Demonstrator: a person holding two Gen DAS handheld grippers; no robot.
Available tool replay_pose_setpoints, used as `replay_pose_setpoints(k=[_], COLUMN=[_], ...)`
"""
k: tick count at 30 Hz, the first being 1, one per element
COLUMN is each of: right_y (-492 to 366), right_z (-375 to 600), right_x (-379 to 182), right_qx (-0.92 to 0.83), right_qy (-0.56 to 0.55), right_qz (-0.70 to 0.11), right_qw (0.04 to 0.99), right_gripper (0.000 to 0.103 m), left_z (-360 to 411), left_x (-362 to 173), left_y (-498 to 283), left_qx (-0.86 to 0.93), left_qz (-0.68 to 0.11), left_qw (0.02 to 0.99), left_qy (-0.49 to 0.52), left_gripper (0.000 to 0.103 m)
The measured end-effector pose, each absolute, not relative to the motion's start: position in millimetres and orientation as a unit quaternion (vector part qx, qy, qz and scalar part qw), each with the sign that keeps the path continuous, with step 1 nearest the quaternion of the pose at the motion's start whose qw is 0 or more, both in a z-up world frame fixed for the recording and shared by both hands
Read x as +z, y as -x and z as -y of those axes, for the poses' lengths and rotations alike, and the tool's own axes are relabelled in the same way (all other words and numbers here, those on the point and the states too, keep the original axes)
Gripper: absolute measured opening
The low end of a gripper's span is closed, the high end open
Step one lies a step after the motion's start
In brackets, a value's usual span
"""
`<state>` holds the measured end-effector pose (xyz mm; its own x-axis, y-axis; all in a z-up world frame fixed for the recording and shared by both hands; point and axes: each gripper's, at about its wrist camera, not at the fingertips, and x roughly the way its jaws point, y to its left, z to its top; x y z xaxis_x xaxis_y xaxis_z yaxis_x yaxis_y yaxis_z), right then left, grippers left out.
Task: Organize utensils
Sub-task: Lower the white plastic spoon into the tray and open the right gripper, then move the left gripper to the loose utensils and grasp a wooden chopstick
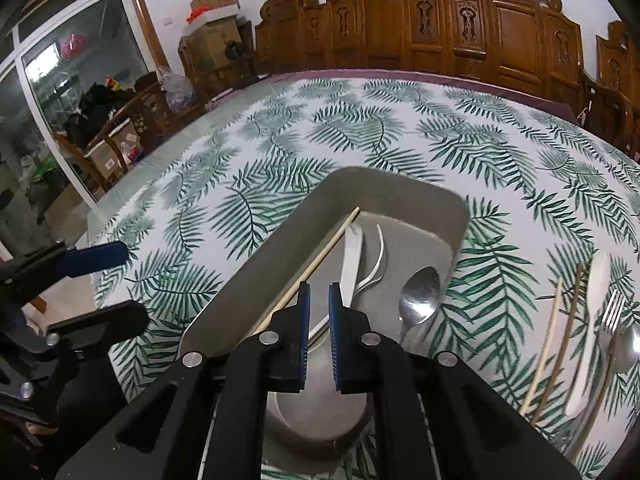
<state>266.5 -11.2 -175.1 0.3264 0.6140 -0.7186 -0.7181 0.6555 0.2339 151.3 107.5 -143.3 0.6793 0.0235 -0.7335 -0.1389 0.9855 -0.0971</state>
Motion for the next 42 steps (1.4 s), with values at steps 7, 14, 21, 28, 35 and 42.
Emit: replay_pose_setpoints(k=[7, 14, 21, 28, 35, 42], right_y=[-266, -290, -318, -341, -357, -358], right_z=[58, 112, 163, 203, 242, 246], right_x=[-149, -144, -149, -155, -172, -191], right_qx=[0.401, 0.362, 0.322, 0.286, 0.239, 0.228], right_qy=[0.056, 0.059, 0.05, 0.049, 0.027, 0.026], right_qz=[-0.385, -0.381, -0.39, -0.398, -0.418, -0.44], right_qw=[0.829, 0.849, 0.861, 0.87, 0.876, 0.868], right_gripper=[0.011, 0.011, 0.011, 0.011, 0.011, 0.011], left_z=[-84, -48, -9, 25, 48, 69], left_x=[-137, -135, -140, -151, -162, -182], left_y=[-157, -169, -190, -213, -236, -258], left_qx=[0.025, -0.005, -0.034, -0.066, -0.09, -0.11], left_qz=[-0.394, -0.394, -0.404, -0.422, -0.423, -0.442], left_qw=[0.917, 0.918, 0.914, 0.904, 0.902, 0.89], left_qy=[0.062, 0.04, 0.018, 0.01, 0.009, 0.006], left_gripper=[0.074, 0.074, 0.074, 0.074, 0.07, 0.039])
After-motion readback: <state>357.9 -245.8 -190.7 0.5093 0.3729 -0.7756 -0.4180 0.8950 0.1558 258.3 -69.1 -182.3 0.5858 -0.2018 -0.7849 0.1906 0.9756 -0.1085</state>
